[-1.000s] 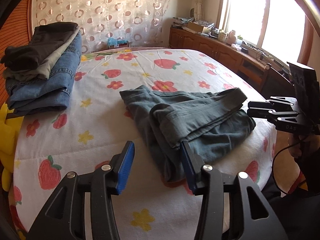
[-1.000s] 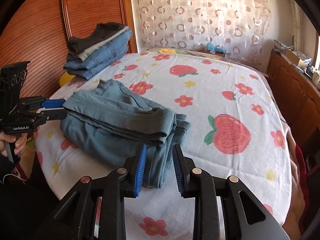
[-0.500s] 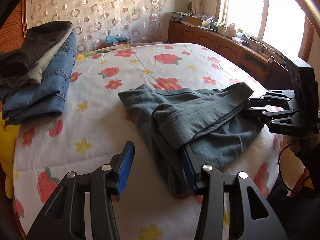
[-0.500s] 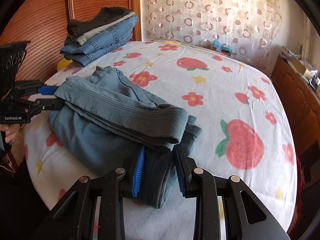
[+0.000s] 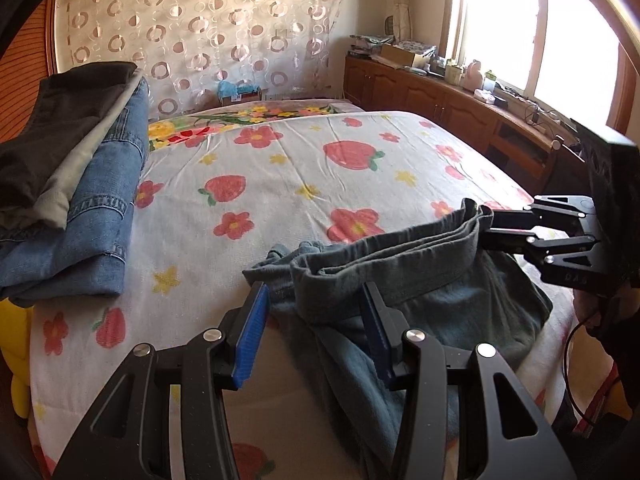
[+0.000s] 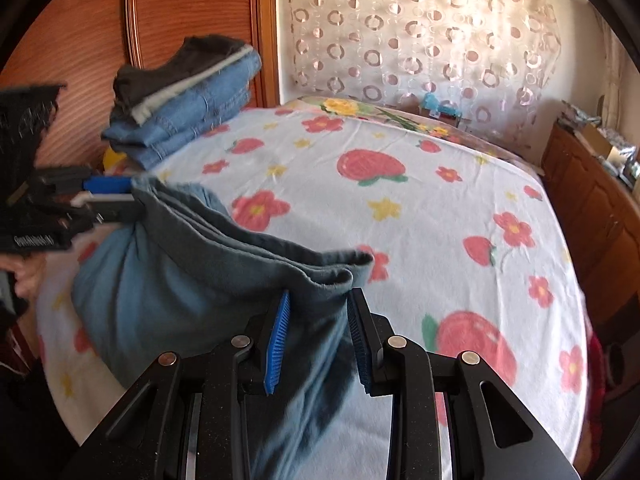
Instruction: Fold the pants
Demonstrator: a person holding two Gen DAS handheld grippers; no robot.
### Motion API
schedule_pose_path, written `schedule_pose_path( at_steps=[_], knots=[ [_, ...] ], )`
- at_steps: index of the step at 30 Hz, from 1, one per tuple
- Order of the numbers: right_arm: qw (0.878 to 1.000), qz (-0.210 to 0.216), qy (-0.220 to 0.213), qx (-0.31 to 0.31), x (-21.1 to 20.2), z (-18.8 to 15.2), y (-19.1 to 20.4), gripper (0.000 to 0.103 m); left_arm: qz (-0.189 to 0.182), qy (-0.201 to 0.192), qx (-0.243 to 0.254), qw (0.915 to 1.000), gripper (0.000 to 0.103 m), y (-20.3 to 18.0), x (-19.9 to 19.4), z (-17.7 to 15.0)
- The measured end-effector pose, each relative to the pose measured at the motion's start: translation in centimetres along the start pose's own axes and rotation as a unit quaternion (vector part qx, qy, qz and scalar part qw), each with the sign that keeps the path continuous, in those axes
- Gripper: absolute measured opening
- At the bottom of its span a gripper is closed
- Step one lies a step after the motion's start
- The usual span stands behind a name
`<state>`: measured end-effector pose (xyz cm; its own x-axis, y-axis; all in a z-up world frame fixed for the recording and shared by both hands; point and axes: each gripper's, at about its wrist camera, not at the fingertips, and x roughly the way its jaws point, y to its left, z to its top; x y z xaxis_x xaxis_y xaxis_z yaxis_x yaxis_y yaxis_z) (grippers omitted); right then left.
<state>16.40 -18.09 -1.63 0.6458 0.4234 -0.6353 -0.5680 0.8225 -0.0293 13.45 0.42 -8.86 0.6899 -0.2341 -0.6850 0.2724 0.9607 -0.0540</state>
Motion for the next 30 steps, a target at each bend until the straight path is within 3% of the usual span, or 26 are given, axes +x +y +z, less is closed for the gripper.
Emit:
schedule_pose_path(
  at_steps=[1, 2, 3, 8, 13, 25, 30],
  knots=[
    [1.000, 0.007, 0.001, 0.008, 0.2, 0.1, -0.2, 0.030, 0.002, 0.001, -0.003, 1.0000, 0.048, 0.1, 0.2, 0.0],
    [1.000, 0.018, 0.003, 0.017, 0.5, 0.2, -0.5, 0.015, 0.002, 0.000, -0.006, 1.0000, 0.048, 0.3, 0.4, 0.0],
    [0.999, 0.030, 0.010, 0.025, 0.8, 0.3, -0.8, 0.012, 0.002, 0.000, -0.008, 1.0000, 0.048, 0.4, 0.5, 0.0],
    [0.999, 0.018, -0.011, 0.050, 1.0, 0.2, -1.6, 0.008, -0.002, -0.009, -0.020, 0.9997, 0.042, 0.9, 0.4, 0.3],
    [0.997, 0.004, -0.031, 0.064, 0.7, 0.6, -1.7, 0.008, 0.000, -0.016, -0.022, 0.9996, 0.042, 0.8, -0.2, 0.3],
    [0.998, -0.009, -0.003, 0.066, 1.7, 1.2, -1.8, 0.008, -0.006, -0.012, -0.021, 0.9997, 0.042, 0.0, -0.9, -0.5],
    [0.998, -0.018, -0.008, 0.064, 0.7, 1.0, -1.7, 0.021, -0.008, -0.013, -0.015, 0.9998, 0.042, -0.5, -1.0, -0.4]
  ],
)
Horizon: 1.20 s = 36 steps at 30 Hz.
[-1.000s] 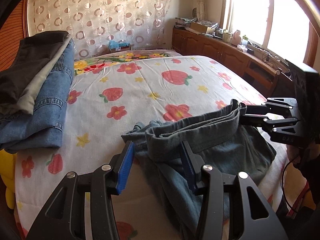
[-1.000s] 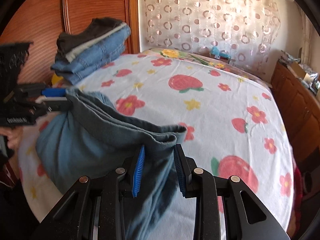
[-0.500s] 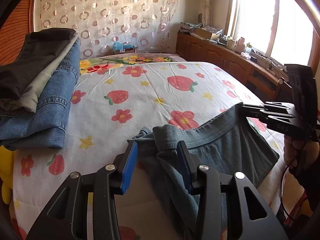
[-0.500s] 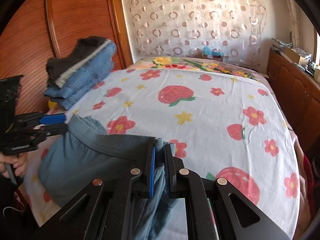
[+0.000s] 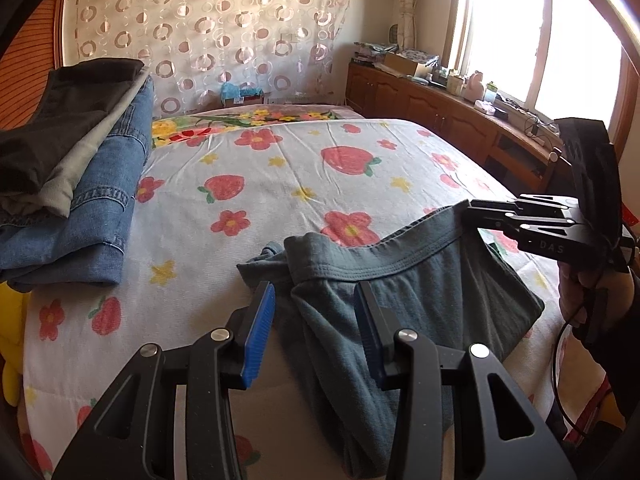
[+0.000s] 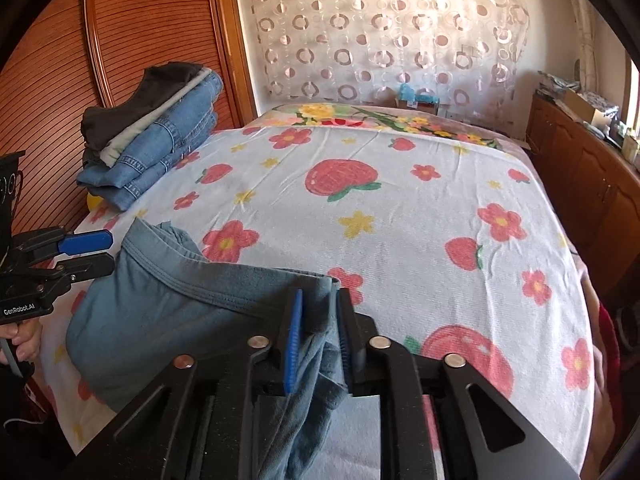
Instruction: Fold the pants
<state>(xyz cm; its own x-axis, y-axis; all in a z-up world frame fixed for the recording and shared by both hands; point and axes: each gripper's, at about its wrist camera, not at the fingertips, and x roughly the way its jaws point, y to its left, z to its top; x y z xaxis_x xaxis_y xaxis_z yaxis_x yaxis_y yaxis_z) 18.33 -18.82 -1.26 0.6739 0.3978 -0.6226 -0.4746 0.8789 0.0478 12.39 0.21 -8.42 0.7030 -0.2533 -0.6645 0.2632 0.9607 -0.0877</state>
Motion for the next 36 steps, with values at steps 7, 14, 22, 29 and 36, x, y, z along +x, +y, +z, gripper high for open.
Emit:
schedule_pose_path(
  at_steps=[7, 14, 22, 29, 36],
  knots=[
    [1.000, 0.005, 0.000, 0.000, -2.5, -1.4, 0.1, 0.025, -0.005, 0.002, 0.004, 1.0000, 0.042, -0.4, 0.0, -0.1],
    [1.000, 0.021, 0.009, -0.001, -5.6, -4.2, 0.5, 0.025, -0.005, 0.009, 0.000, 1.0000, 0.042, -0.4, 0.2, -0.9],
    [0.999, 0.043, 0.026, 0.017, -7.5, -7.0, 0.5, 0.025, 0.001, 0.030, -0.010, 0.9995, 0.042, 0.2, 1.4, -2.2],
    [0.997, 0.052, 0.043, 0.030, -6.9, -7.5, 0.4, 0.018, 0.000, 0.035, -0.012, 0.9993, 0.043, 0.3, 1.6, -2.6],
    [0.998, 0.050, 0.044, 0.017, -7.2, -7.6, 0.6, 0.010, -0.001, 0.035, -0.020, 0.9992, 0.049, 0.6, 1.6, -2.8]
  ],
)
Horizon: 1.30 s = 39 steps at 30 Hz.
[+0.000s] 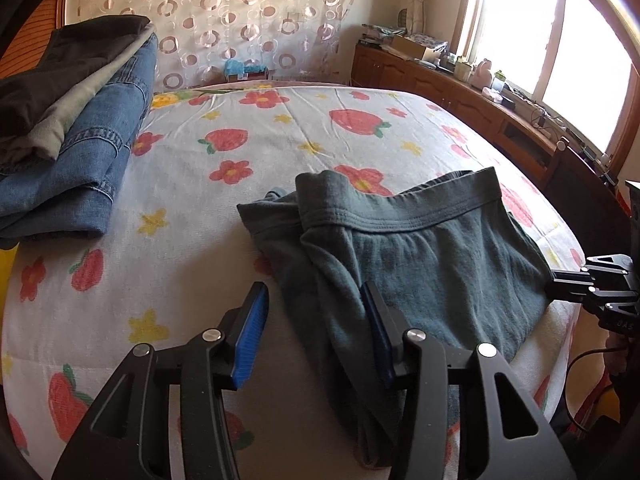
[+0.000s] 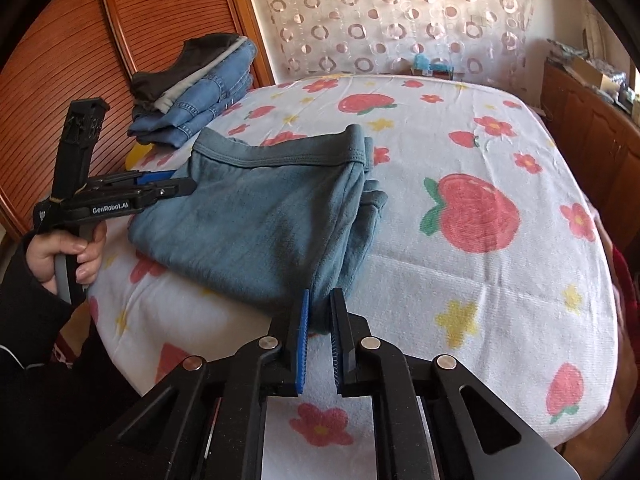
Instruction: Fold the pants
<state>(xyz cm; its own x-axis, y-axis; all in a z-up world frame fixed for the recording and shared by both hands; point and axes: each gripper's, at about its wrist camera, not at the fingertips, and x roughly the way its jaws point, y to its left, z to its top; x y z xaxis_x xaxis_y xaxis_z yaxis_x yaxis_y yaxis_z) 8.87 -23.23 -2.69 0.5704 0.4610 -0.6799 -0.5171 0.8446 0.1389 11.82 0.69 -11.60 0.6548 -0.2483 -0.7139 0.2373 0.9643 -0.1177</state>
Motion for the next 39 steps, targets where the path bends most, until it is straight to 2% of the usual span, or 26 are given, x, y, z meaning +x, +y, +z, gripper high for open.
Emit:
schedule_pose_path(
  at_steps=[6, 8, 12, 14, 21, 24, 31, 39],
  knots=[
    [1.000, -0.006, -0.020, -0.005, -0.7, 0.4, 0.9, 0.010, 0.004, -0.002, -0.002, 1.0000, 0.055, 0.1, 0.1, 0.0],
    [1.000, -0.012, -0.027, -0.010, -0.7, 0.8, 1.1, 0.021, 0.004, -0.003, -0.001, 1.0000, 0.056, 0.1, 0.1, 0.0],
    [0.999, -0.032, -0.032, -0.015, 0.1, 1.8, 1.1, 0.029, 0.004, -0.004, -0.002, 1.0000, 0.056, 0.1, 0.1, 0.0],
    [0.998, -0.048, -0.032, -0.016, 0.9, 2.2, 1.0, 0.041, 0.004, -0.004, -0.002, 1.0000, 0.056, 0.0, 0.1, 0.0],
    [0.999, -0.047, -0.019, 0.019, 4.3, 3.8, -0.2, 0.044, 0.004, -0.004, -0.002, 1.0000, 0.056, 0.0, 0.1, 0.0],
    [0.998, -0.065, -0.020, 0.016, 5.3, 4.6, 0.0, 0.044, 0.003, -0.004, -0.004, 1.0000, 0.056, 0.1, 0.1, 0.0],
    [0.997, -0.074, -0.033, 0.004, 6.0, 4.6, 0.3, 0.049, -0.008, 0.000, -0.024, 0.9997, 0.056, 0.5, -0.1, 0.3],
    [0.997, -0.073, -0.038, 0.003, 6.1, 4.3, 0.2, 0.050, -0.030, -0.018, -0.042, 0.9985, 0.056, 1.4, -0.6, 2.3]
  ],
)
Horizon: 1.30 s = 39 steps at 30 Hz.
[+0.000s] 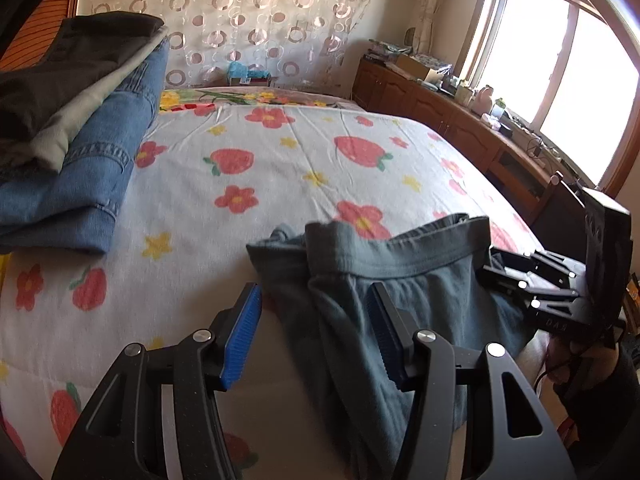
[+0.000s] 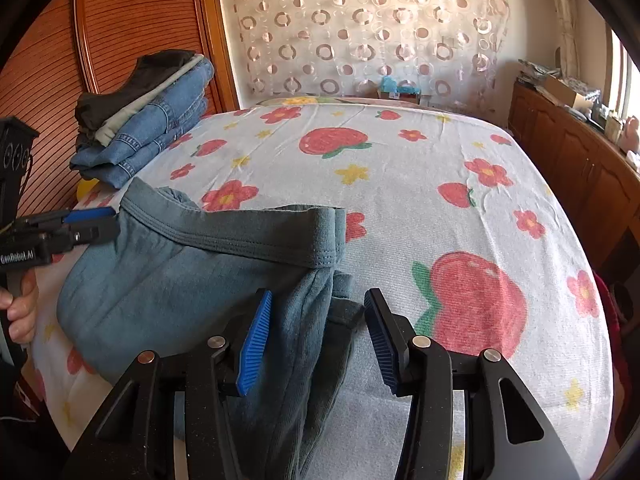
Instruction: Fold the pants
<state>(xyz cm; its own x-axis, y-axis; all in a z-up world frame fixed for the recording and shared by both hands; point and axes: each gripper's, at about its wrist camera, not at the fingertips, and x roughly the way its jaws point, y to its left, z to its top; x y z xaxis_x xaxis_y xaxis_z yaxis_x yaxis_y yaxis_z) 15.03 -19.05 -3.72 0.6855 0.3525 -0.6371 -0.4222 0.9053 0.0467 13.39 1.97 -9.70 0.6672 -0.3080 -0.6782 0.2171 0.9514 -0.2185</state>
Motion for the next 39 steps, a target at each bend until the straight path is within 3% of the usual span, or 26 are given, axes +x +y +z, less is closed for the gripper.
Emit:
schedule_pose_path(
  at_steps=[11, 29, 33, 36, 39],
  knots=[
    [1.000, -0.001, 0.002, -0.015, 0.2, 0.2, 0.2, 0.054, 0.008, 0.019, -0.004, 0.9998, 0.056, 0.6, 2.3, 1.6],
    [1.000, -0.001, 0.001, -0.014, 0.2, 0.1, 0.3, 0.054, -0.001, 0.027, -0.029, 0.9992, 0.055, 1.3, 2.2, 0.4],
    [1.000, -0.003, 0.004, -0.019, 0.3, 0.2, 0.3, 0.053, -0.030, 0.027, -0.033, 0.9986, 0.035, 1.1, 2.3, 0.4],
    [1.000, 0.005, 0.004, -0.018, 0.1, 0.3, 0.3, 0.042, -0.041, 0.021, -0.027, 0.9986, 0.025, 0.8, 2.0, 0.4],
    [1.000, 0.025, 0.013, -0.014, 0.0, 0.4, 0.2, 0.023, -0.049, 0.013, -0.030, 0.9983, 0.020, 0.7, 1.6, 0.2]
  ],
)
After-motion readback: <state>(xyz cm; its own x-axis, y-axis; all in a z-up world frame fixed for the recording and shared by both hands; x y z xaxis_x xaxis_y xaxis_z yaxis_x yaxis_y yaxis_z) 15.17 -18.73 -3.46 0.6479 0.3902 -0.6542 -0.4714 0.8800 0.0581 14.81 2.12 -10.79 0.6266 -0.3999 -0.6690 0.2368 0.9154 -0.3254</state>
